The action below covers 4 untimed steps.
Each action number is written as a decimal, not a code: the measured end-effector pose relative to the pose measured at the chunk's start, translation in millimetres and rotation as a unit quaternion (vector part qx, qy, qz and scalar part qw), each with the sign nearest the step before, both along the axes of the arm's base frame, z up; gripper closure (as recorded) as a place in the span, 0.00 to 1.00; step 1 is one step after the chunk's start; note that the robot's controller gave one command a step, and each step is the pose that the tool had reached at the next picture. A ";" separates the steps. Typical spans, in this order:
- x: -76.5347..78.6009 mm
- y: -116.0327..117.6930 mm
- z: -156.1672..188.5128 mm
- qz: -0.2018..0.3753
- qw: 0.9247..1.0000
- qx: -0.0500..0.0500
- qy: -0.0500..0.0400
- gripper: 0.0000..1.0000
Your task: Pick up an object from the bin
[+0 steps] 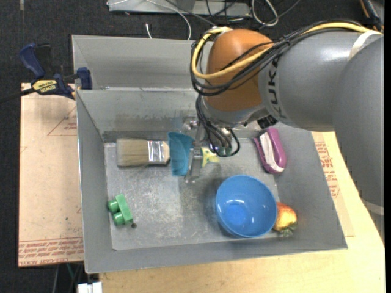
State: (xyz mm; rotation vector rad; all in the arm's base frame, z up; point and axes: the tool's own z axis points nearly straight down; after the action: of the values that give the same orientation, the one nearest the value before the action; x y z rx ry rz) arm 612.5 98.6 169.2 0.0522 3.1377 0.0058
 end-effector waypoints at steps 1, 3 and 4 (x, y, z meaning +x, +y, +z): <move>15.2 -10.9 2.8 -0.034 0.999 0.000 -0.002 0.00; 18.1 -29.6 -34.5 -0.050 0.999 0.001 -0.005 0.00; 17.2 18.7 -99.8 -0.047 0.999 0.004 0.000 0.00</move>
Offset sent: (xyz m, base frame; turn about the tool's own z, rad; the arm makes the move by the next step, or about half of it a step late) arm -0.0024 0.0173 -0.0363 0.0467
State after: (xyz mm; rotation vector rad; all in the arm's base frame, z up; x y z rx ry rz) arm 629.7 117.3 69.4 0.1996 3.1321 0.0180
